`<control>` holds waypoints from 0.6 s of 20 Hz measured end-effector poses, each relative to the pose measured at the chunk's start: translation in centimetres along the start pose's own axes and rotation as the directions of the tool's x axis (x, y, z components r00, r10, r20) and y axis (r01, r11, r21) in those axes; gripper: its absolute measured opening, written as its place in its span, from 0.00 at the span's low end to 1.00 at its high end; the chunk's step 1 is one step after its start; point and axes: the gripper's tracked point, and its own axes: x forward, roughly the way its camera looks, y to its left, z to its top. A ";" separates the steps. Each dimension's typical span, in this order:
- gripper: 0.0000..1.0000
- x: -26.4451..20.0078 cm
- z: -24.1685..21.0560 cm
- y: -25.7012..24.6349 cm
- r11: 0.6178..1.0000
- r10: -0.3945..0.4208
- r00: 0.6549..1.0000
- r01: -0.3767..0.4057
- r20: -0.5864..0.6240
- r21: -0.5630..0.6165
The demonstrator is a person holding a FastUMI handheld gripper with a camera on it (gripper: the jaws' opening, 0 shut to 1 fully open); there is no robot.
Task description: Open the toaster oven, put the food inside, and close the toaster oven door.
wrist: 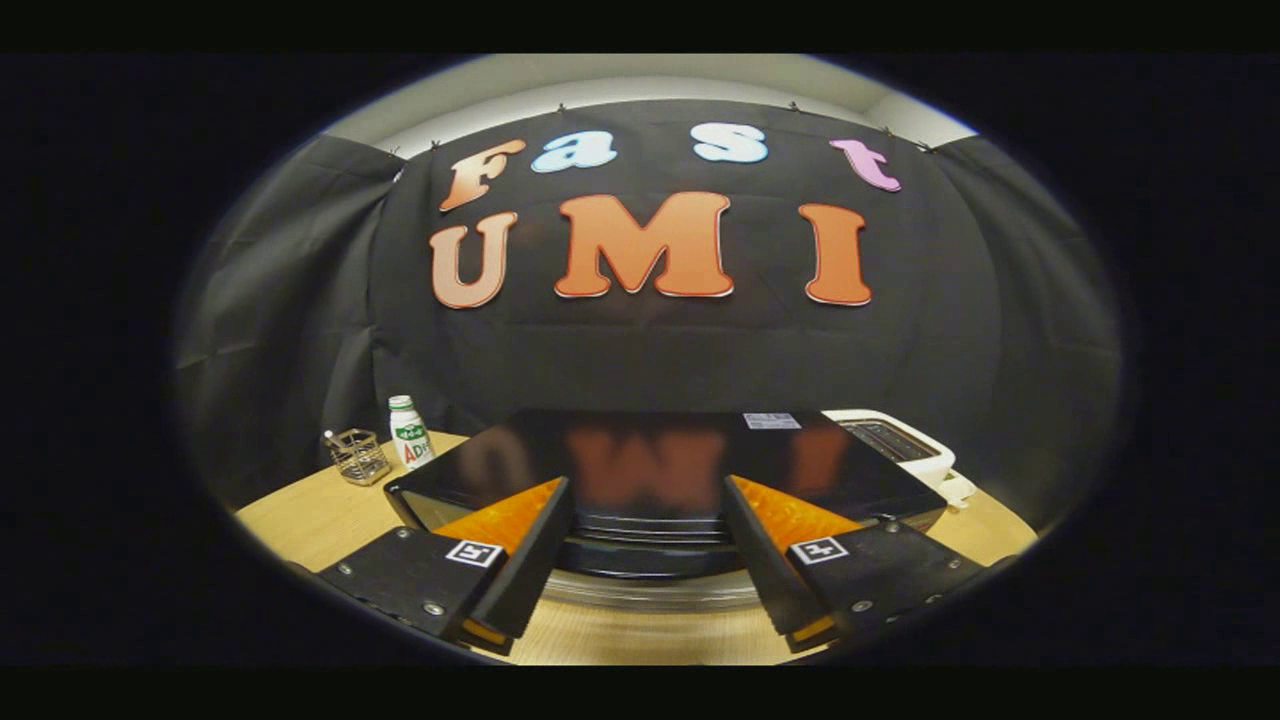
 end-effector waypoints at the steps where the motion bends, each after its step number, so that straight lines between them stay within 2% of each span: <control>1: 0.86 -0.3 -0.1 0.2 1.000 0.005 1.000 -0.005 0.012 -0.007; 4: 0.74 -1.8 -0.3 0.8 0.999 0.033 0.998 -0.033 0.054 -0.002; 8: 0.62 -3.7 -0.9 1.5 0.996 0.086 0.995 -0.088 0.052 0.029; 12: 0.62 -6.9 -2.5 1.9 0.989 0.143 0.990 -0.143 0.014 0.046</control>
